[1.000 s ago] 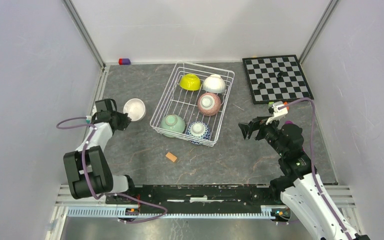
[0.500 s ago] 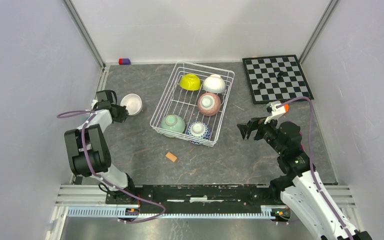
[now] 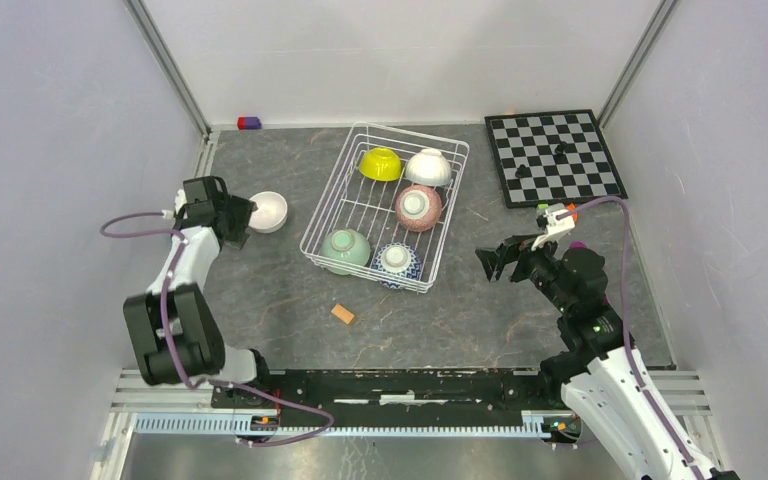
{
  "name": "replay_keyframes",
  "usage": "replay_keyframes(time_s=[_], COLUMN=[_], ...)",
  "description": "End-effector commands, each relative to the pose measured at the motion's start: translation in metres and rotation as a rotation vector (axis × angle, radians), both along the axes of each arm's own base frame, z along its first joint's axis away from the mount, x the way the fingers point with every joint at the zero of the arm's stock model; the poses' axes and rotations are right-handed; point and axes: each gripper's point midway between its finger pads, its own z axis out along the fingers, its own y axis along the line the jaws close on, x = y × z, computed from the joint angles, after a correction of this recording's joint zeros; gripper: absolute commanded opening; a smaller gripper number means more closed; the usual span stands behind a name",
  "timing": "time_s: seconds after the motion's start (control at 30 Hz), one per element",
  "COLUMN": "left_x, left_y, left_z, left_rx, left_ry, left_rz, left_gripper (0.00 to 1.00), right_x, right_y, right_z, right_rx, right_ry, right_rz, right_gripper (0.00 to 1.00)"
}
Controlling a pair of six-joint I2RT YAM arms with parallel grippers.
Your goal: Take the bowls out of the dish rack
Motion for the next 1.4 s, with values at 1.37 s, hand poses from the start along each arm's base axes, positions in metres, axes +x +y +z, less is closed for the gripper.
replay_keyframes(time_s=[1.37], left_x=[-0.079], left_y=[-0.233], left_z=[0.151], left_rx=[0.62], left_ry=[-0.29], left_rz=[-1.192], left_gripper=[0.96], right_x=[-0.014], right_y=[-0.025], right_z=[-0.057], right_rx=[-0.077], right_ry=[0.169], right_rz=[-0.118], right_gripper=[0.98])
